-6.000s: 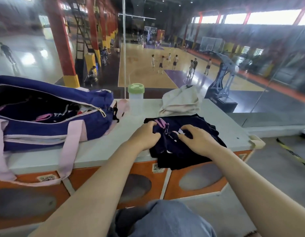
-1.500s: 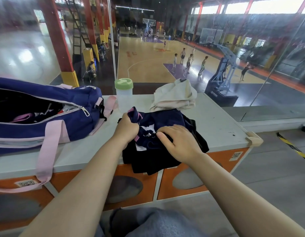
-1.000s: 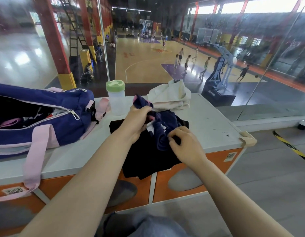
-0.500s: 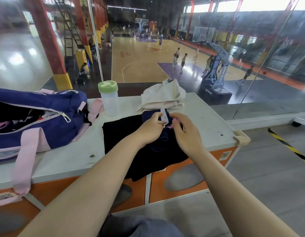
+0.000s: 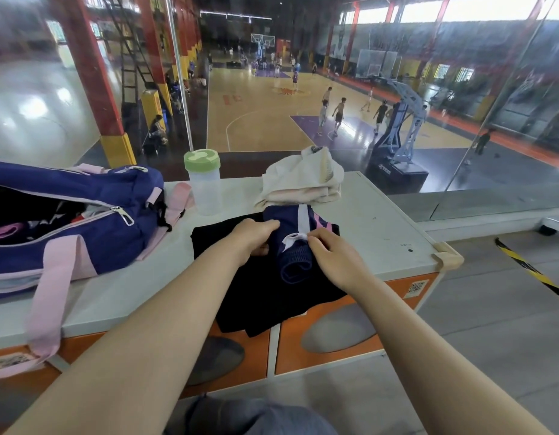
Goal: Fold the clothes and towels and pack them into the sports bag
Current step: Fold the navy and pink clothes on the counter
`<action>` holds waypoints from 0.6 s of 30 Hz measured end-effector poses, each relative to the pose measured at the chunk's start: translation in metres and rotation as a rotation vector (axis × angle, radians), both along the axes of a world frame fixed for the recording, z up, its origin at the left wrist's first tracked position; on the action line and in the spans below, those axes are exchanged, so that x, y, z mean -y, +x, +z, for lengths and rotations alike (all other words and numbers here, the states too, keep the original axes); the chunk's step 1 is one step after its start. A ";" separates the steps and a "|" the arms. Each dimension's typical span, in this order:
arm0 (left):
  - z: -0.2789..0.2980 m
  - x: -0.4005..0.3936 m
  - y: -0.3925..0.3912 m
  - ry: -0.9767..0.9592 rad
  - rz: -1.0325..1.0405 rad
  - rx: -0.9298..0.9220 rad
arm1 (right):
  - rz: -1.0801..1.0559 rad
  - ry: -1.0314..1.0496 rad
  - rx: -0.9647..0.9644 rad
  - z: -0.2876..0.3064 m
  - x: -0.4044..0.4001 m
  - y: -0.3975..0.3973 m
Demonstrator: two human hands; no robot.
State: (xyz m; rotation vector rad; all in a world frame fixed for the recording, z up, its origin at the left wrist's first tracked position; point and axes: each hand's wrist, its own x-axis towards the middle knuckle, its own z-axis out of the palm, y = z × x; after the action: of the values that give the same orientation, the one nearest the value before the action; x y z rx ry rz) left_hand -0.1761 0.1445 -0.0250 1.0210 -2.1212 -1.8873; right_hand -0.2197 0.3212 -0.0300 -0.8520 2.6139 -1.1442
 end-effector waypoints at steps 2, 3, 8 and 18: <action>0.006 -0.001 -0.003 0.111 -0.043 0.022 | 0.001 -0.019 -0.016 -0.001 0.000 0.002; 0.006 -0.003 -0.004 0.153 -0.055 0.025 | 0.010 -0.027 -0.016 -0.002 -0.001 0.003; 0.003 -0.013 -0.004 0.250 -0.078 -0.096 | 0.067 -0.036 0.008 -0.003 -0.004 0.004; 0.021 -0.013 0.018 0.339 -0.001 -0.437 | -0.017 -0.191 -0.069 0.039 0.015 0.023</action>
State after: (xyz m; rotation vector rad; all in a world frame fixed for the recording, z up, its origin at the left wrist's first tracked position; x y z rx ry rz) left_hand -0.1583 0.1572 -0.0041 0.5736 -1.5973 -2.2668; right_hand -0.1970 0.3059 0.0090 -0.9206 2.6017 -1.4110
